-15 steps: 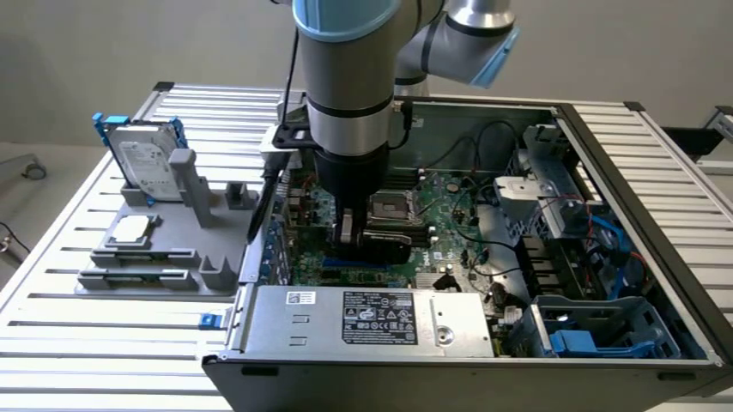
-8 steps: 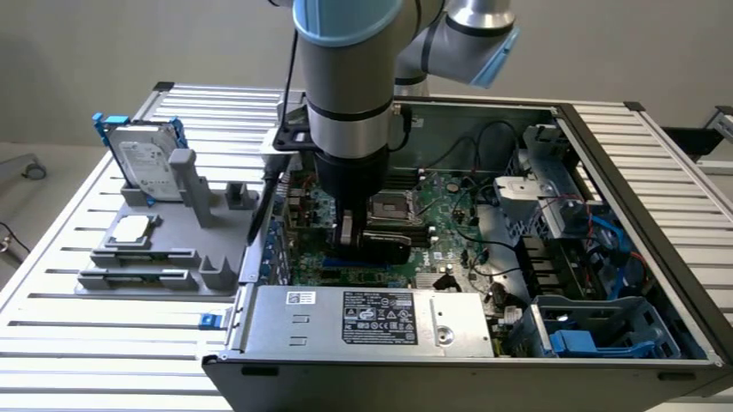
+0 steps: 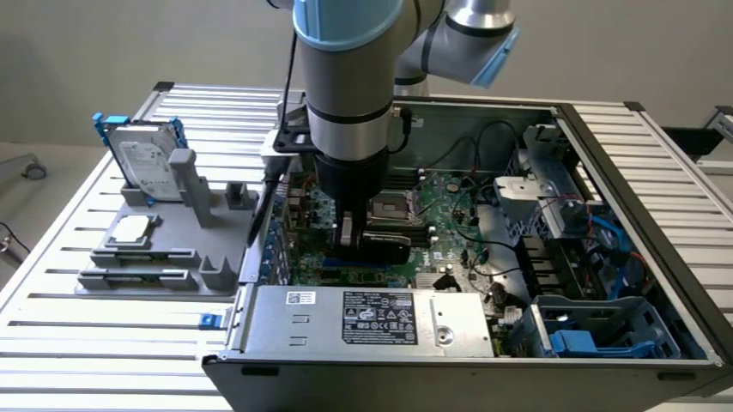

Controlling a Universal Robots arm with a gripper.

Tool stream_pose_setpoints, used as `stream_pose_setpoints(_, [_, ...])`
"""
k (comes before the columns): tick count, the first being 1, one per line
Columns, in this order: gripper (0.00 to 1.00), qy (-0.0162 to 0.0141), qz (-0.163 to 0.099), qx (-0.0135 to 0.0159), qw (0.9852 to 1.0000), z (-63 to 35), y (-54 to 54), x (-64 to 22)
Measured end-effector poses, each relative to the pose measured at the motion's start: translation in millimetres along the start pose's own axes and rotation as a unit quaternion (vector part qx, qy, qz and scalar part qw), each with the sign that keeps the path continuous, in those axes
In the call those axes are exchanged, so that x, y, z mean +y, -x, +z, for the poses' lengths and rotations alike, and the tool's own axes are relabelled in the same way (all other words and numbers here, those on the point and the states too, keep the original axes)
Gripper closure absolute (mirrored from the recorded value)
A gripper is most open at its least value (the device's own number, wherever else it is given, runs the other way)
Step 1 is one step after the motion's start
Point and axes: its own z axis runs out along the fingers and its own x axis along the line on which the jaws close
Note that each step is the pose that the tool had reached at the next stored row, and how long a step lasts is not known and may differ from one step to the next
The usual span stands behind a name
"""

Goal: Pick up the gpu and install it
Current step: 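Insert the gpu into the slot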

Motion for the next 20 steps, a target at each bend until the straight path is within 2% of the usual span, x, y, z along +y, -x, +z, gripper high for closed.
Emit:
stream_pose_setpoints(8, [0.72, 0.0005, -0.002, -0.0015, 1.0, 0.7, -0.1, 0.9])
stream_pose_setpoints(20, [0.72, 0.0027, -0.005, -0.0015, 1.0, -0.6, 0.0, 0.9])
